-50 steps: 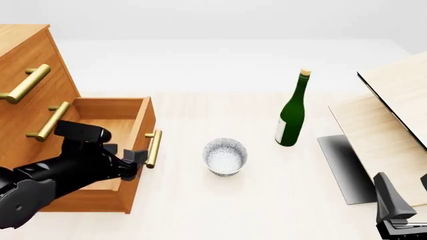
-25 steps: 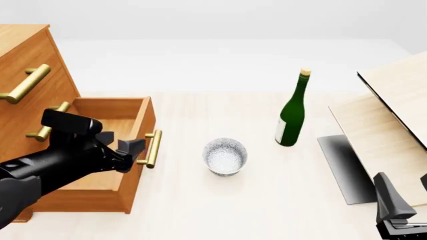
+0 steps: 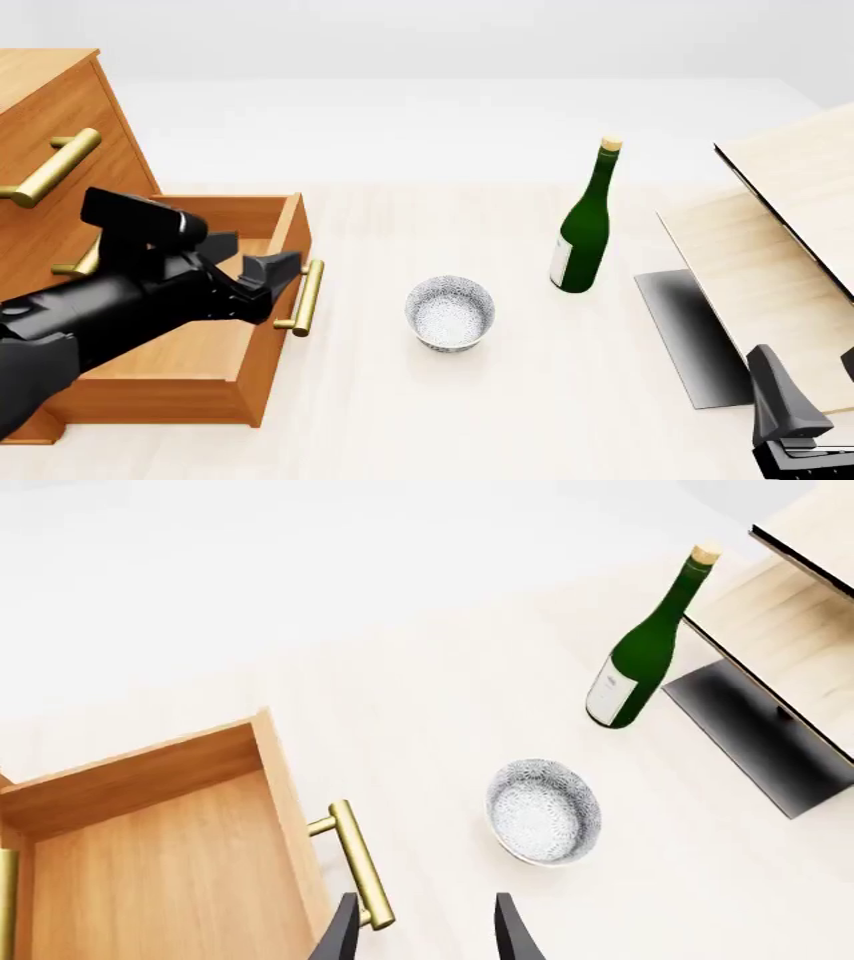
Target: Put the bowl in the bottom drawer of the cabinet and close it.
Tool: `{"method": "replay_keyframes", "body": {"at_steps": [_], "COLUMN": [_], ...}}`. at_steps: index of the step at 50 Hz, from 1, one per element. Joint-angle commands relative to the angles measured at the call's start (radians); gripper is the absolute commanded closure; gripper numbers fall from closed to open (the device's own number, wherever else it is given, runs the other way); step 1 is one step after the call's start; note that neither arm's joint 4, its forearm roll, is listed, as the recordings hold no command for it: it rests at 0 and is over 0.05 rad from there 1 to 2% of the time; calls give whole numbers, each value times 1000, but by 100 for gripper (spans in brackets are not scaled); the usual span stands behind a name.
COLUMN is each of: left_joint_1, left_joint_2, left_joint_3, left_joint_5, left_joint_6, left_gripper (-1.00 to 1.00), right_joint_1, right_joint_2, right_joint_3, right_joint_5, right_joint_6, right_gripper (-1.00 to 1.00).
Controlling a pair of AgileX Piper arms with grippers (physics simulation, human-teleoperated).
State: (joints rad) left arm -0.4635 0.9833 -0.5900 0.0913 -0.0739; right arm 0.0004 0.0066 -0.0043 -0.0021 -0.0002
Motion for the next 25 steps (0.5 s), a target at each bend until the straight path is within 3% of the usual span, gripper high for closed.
{"method": "replay_keyframes", "body": {"at_steps": [1, 25], "left_joint_1": [-29, -115], "left_joint_2": [24, 120], "left_joint_3": [-40, -116], "left_joint_5": [-11, -63], "left_joint_6": [8, -27], "left_gripper": [-100, -100], "right_joint_1": [0, 0], "right_joint_2": [0, 0], "right_joint_3": [0, 0], "right_joint_5": [0, 0], "right_joint_6": [0, 0], "right_gripper": [-100, -100]}}
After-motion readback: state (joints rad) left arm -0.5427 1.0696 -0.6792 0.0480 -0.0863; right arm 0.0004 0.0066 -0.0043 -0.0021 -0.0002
